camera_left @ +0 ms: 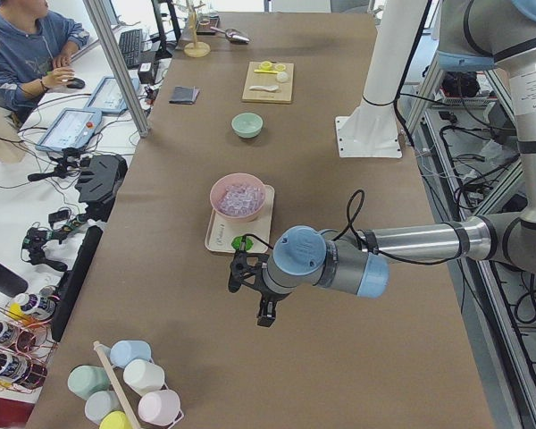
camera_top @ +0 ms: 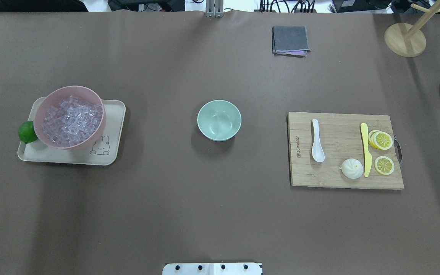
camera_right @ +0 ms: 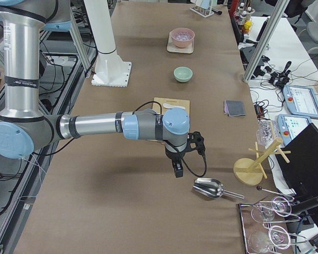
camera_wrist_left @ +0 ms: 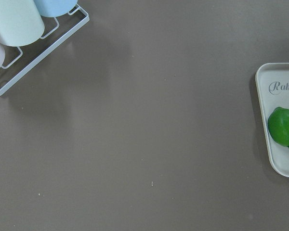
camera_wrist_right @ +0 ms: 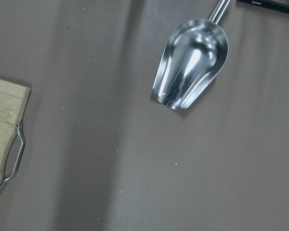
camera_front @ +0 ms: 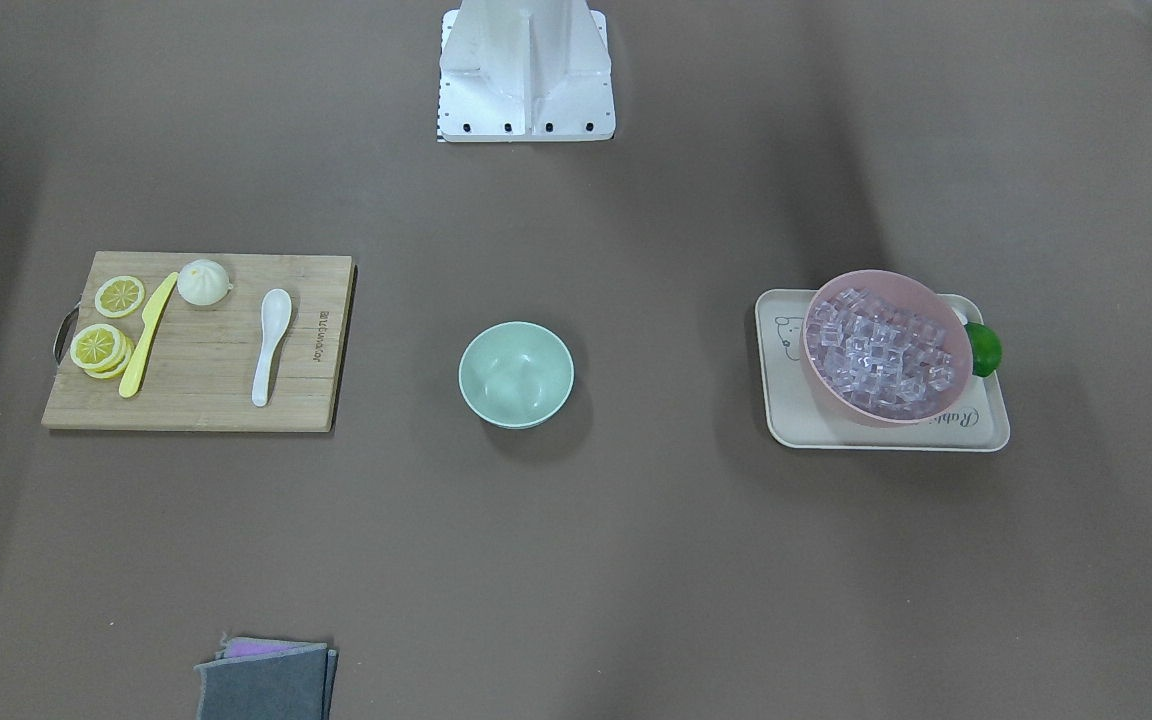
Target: Put spoon and ice into bowl
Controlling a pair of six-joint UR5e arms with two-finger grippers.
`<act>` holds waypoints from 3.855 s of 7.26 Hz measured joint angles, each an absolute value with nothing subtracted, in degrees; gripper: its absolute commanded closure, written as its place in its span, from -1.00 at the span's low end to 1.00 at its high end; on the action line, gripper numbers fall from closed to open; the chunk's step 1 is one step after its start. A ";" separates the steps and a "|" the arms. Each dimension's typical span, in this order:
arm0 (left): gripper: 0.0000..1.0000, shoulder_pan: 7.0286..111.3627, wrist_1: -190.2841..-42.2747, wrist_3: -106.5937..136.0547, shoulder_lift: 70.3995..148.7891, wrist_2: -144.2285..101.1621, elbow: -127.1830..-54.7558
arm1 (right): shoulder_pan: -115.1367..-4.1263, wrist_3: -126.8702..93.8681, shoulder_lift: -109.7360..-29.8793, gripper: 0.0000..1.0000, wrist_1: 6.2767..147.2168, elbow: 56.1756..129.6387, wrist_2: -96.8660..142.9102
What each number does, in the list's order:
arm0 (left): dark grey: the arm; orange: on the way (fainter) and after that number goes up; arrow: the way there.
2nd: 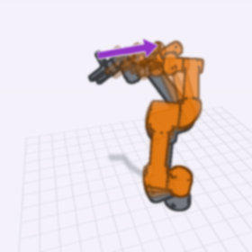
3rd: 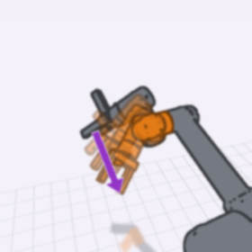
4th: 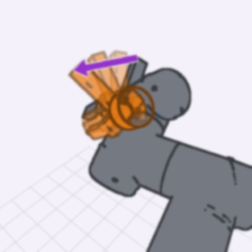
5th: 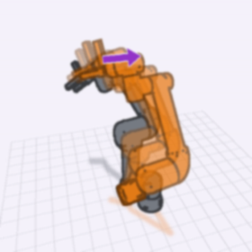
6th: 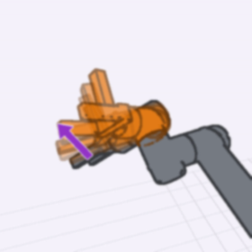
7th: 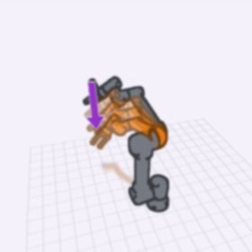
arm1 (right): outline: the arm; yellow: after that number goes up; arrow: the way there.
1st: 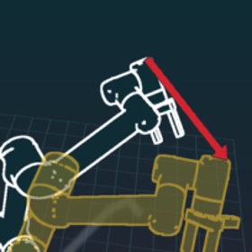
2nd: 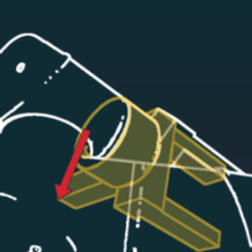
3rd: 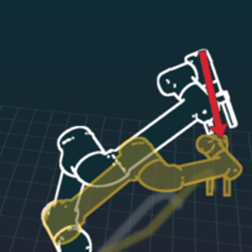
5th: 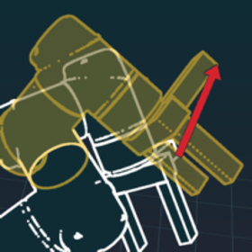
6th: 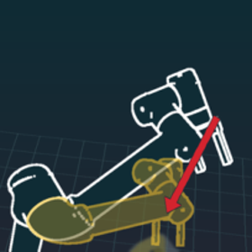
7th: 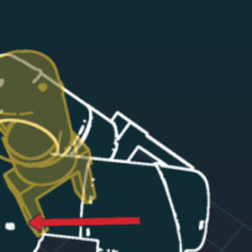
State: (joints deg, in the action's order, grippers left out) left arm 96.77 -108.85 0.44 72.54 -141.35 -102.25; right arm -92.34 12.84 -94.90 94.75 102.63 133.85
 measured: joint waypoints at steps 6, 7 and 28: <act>-0.97 93.08 -100.06 1.12 77.62 -138.22 -102.38 | -92.27 12.24 -94.87 -1.00 81.50 94.29 135.27; -0.97 92.96 -97.08 1.87 78.75 -137.77 -102.46 | -92.28 12.16 -94.85 -1.00 81.27 94.33 135.45; -0.96 87.85 -97.38 20.48 79.01 -141.28 -112.02 | -88.35 1.62 -94.23 -1.00 80.40 96.71 141.23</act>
State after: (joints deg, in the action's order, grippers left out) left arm 87.85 -97.38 20.48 79.01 -141.28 -112.02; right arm -88.35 1.62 -94.23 80.40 96.71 141.23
